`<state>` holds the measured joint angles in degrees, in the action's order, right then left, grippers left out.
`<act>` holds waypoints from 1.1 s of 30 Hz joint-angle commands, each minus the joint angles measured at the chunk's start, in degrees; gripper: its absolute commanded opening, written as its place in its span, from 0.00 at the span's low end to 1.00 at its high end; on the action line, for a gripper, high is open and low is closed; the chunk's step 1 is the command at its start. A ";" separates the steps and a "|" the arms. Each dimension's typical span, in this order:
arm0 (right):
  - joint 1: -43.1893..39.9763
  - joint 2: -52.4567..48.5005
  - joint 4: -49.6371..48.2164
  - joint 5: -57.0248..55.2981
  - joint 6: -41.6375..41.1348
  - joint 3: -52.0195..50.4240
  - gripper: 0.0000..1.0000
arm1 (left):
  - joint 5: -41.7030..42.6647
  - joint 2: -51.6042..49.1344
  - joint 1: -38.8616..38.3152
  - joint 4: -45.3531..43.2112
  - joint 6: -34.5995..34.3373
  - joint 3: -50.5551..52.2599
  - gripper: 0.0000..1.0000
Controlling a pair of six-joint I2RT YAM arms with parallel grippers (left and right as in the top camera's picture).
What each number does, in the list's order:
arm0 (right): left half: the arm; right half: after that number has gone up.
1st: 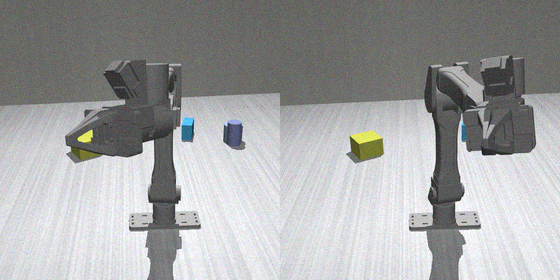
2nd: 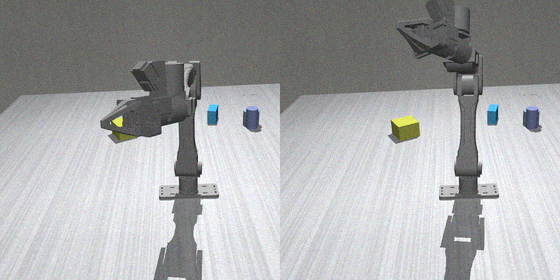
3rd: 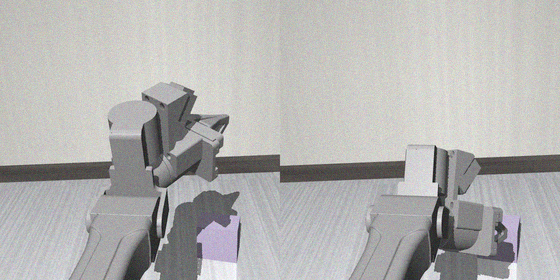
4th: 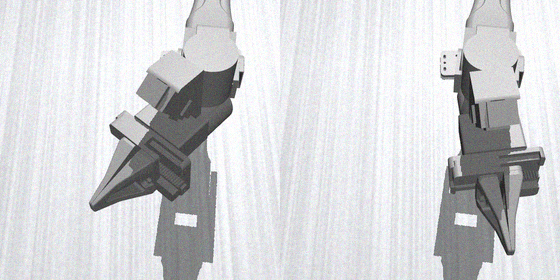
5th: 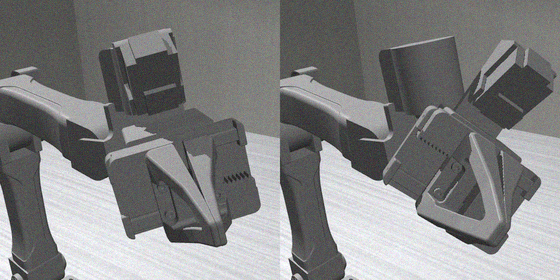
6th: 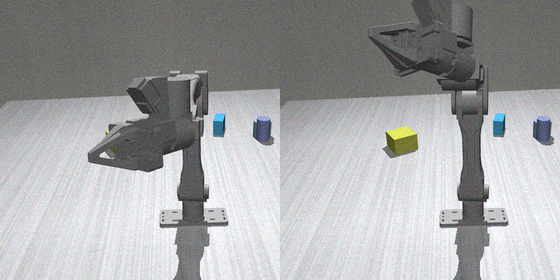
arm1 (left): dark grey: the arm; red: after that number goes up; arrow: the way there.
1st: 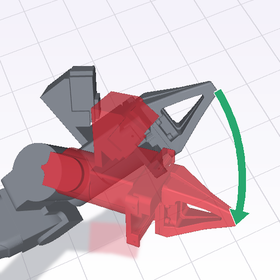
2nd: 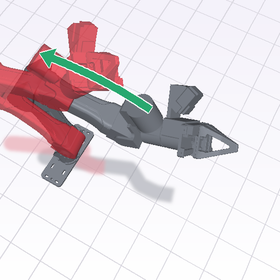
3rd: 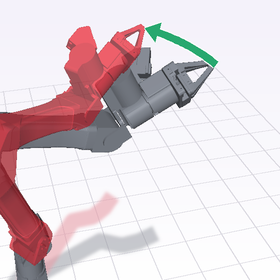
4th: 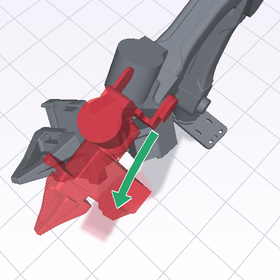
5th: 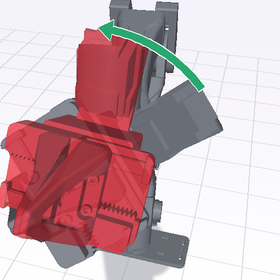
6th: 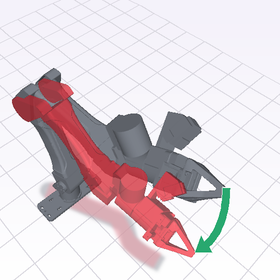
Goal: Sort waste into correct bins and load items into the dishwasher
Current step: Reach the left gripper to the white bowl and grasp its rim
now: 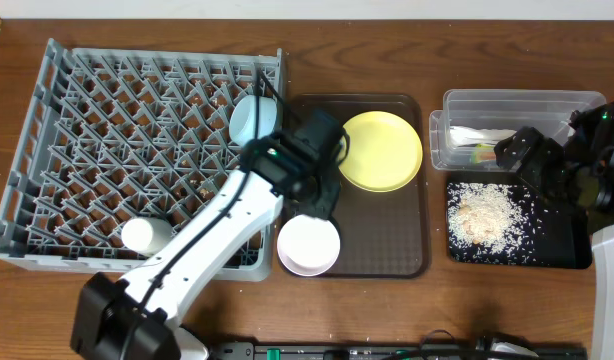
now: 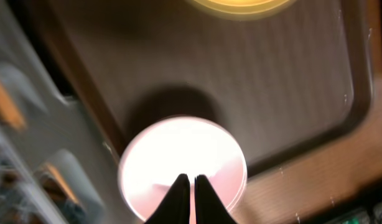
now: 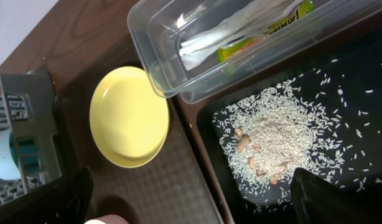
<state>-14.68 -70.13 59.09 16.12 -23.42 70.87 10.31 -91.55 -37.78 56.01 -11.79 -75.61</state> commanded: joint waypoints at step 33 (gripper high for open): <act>-0.68 0.00 0.11 0.42 0.31 0.33 0.99 | 17.84 -11.96 -10.23 -19.39 7.26 -2.99 0.15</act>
<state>-14.68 -70.13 59.11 16.12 -23.44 70.87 29.91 -104.25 -48.86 34.15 -5.76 -75.66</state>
